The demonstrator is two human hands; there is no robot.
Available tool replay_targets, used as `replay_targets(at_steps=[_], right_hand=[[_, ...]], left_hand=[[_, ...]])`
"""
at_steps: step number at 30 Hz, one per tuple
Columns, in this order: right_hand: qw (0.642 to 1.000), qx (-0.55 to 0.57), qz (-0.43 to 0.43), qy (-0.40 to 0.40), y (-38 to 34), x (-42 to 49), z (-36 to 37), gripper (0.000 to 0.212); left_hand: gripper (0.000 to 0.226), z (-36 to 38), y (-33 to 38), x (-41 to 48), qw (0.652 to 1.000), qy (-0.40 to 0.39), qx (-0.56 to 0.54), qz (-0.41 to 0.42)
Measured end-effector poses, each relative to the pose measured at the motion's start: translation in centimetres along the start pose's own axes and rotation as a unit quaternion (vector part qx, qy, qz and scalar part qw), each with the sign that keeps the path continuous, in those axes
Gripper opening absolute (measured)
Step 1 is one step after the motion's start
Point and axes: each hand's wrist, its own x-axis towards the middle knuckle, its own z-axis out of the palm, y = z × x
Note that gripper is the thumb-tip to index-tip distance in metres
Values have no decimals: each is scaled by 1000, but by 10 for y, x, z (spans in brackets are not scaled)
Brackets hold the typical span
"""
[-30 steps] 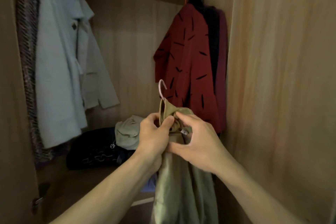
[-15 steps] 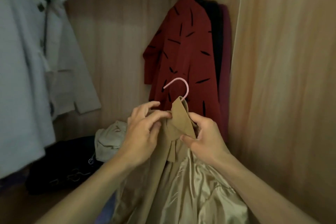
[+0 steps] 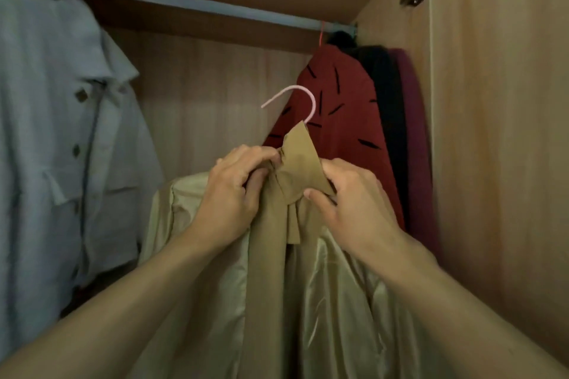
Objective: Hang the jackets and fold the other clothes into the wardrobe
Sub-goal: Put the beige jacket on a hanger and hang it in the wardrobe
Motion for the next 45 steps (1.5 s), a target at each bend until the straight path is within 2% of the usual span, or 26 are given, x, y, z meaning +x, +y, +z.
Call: replay_targets(at_steps=[2,5,9,14,18,22,27,30,35,41,45], right_hand=[[998,-41,18,39,-1,5,17,39],[997,-2,8,80,6,16,39,39],[991,23,-34,127,19,51,61,30],[974,-30,-93,204,26,111,80,27],[969,-92,-118,195,25,153,97,28],[964,-145,-125,185,37,183,114,29],[921,-269,-108,259,60,218,134,24],[908,-282,-128,284,81,232,146,19],[899,-270,-160,307,109,289,147,23],[881,-333,-177,286,126,370,121,20],[895,-316,-156,275,143,401,95,28]], left_hand=[[25,10,-14,8,1000,5,9,-2],[26,23,-39,15,1000,17,22,5],[24,30,-79,27,997,60,18,33],[21,27,-126,62,993,104,18,59],[24,31,-168,92,986,142,34,76],[23,49,-201,112,983,148,47,96],[24,83,-233,136,974,198,31,106],[22,107,-250,145,969,217,39,114],[20,137,-276,198,952,258,145,81],[19,152,-294,286,953,251,141,94],[19,174,-291,331,957,244,125,95]])
